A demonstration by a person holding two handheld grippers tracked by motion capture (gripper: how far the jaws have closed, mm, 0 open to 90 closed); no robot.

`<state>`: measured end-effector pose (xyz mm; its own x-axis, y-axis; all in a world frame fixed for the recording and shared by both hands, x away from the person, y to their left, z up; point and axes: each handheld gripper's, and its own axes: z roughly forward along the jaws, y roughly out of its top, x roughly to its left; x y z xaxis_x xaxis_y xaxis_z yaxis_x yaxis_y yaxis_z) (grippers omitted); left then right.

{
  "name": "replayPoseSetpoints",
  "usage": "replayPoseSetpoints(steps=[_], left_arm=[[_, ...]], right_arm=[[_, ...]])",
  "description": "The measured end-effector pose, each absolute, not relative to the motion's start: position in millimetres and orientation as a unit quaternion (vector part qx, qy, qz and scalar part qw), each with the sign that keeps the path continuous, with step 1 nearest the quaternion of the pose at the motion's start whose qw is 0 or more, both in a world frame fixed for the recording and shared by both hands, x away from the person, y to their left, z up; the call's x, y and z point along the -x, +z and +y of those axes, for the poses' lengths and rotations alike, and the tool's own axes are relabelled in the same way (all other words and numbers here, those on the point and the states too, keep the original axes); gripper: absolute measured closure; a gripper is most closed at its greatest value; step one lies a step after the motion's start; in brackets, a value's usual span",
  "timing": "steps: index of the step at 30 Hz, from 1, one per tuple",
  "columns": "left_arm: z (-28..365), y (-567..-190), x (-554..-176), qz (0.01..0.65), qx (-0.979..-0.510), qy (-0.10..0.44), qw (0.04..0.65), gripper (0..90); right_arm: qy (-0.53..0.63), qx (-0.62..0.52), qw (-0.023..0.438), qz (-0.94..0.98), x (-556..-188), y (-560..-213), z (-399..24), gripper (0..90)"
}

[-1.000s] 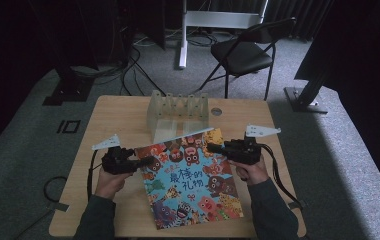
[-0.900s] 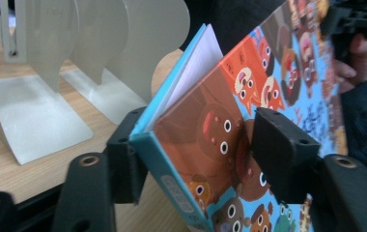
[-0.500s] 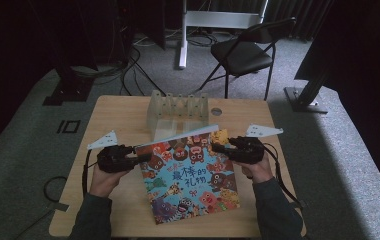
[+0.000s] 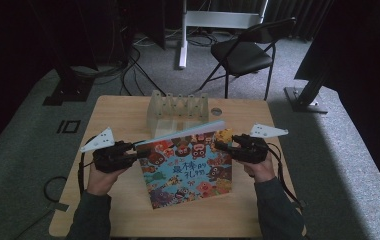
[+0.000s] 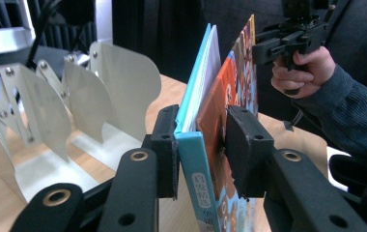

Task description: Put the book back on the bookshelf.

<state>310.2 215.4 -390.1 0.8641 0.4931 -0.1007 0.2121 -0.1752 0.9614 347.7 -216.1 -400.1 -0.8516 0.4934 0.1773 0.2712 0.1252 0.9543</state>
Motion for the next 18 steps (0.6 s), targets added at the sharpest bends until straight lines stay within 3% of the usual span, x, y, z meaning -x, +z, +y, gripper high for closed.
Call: replayPoseSetpoints(steps=[8, 18], left_arm=[[214, -379, -302, 0.216, -0.759, 0.160, 0.593, 70.7], [210, -386, -296, 0.193, -0.766, 0.144, 0.596, 66.3]], right_arm=[[0.614, -0.241, 0.118, 0.742, -345, -399, -215, 55.6], [0.601, -0.240, 0.144, 0.749, -339, -399, -220, 53.3]])
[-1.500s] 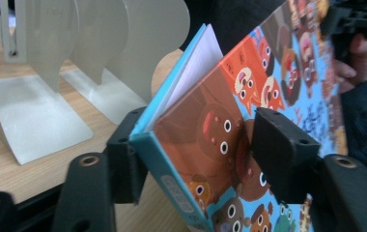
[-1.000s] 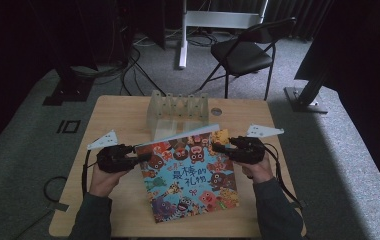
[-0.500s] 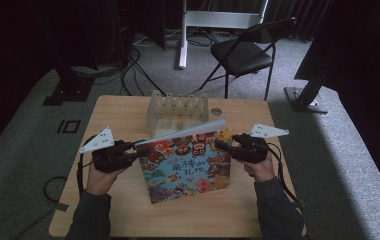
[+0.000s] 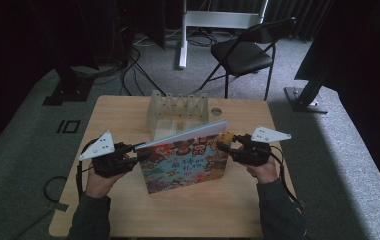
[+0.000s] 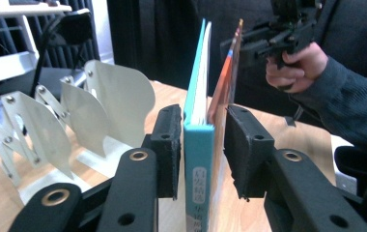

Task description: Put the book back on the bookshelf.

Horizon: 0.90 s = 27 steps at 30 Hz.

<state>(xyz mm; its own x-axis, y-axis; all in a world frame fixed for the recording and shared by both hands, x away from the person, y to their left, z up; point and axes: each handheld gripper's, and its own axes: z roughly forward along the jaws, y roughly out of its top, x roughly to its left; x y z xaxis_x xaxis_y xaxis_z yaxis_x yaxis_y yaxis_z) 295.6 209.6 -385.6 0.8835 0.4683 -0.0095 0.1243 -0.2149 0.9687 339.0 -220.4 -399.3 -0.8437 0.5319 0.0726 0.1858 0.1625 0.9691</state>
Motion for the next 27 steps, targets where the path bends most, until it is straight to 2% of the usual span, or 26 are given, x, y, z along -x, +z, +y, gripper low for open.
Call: replayPoseSetpoints(steps=[5, 18, 27], left_arm=[[205, -393, -296, 0.189, -0.769, 0.135, 0.595, 65.3], [193, -398, -288, 0.199, -0.765, 0.153, 0.594, 62.2], [190, -400, -287, 0.202, -0.760, 0.159, 0.597, 63.2]], right_arm=[[0.601, -0.249, 0.140, 0.746, -338, -403, -229, 53.1], [0.595, -0.267, 0.142, 0.745, -334, -413, -241, 51.5], [0.597, -0.283, 0.151, 0.736, -330, -422, -248, 51.2]])
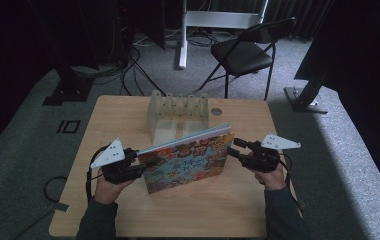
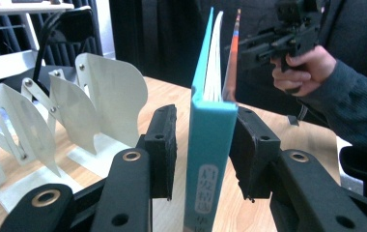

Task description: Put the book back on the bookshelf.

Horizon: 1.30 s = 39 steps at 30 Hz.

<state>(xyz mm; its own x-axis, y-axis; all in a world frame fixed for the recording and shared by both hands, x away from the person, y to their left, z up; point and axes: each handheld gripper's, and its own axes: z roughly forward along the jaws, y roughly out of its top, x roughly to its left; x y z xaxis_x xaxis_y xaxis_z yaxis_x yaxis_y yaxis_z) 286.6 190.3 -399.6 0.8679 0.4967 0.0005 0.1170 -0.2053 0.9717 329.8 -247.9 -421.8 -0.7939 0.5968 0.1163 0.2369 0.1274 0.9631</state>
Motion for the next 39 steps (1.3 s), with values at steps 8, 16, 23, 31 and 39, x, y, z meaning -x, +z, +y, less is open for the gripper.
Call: replayPoseSetpoints(steps=[8, 16, 23, 31, 39], left_arm=[[188, -399, -284, 0.193, -0.755, 0.165, 0.605, 63.6], [184, -403, -284, 0.189, -0.750, 0.168, 0.612, 63.8], [179, -407, -284, 0.191, -0.748, 0.183, 0.609, 67.0], [180, -409, -284, 0.178, -0.747, 0.183, 0.614, 71.0], [178, -411, -282, 0.161, -0.744, 0.176, 0.624, 79.1]], right_arm=[[0.587, -0.299, 0.161, 0.735, -326, -433, -251, 50.5], [0.572, -0.314, 0.169, 0.739, -329, -443, -255, 50.4], [0.555, -0.318, 0.176, 0.748, -330, -451, -252, 50.4], [0.547, -0.328, 0.179, 0.749, -331, -456, -255, 50.4], [0.534, -0.339, 0.183, 0.752, -334, -464, -257, 50.6]])
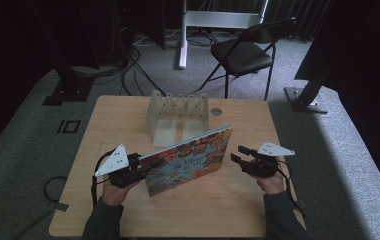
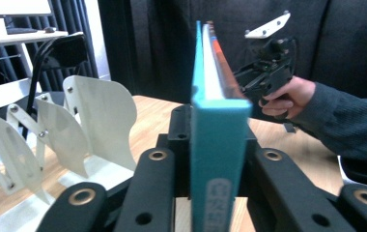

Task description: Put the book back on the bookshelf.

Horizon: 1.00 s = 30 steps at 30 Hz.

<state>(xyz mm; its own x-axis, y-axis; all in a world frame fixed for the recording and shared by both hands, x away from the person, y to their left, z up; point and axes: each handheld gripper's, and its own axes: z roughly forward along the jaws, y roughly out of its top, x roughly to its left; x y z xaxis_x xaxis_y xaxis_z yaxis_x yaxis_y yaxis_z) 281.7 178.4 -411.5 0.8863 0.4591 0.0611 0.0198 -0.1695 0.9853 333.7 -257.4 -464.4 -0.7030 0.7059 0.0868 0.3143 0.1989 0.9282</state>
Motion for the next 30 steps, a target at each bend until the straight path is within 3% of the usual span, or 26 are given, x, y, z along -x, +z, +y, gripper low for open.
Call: replayPoseSetpoints(steps=[30], left_arm=[[174, -414, -279, 0.170, -0.736, 0.192, 0.626, 76.2]], right_arm=[[0.491, -0.379, 0.195, 0.760, -343, -493, -264, 50.0]])
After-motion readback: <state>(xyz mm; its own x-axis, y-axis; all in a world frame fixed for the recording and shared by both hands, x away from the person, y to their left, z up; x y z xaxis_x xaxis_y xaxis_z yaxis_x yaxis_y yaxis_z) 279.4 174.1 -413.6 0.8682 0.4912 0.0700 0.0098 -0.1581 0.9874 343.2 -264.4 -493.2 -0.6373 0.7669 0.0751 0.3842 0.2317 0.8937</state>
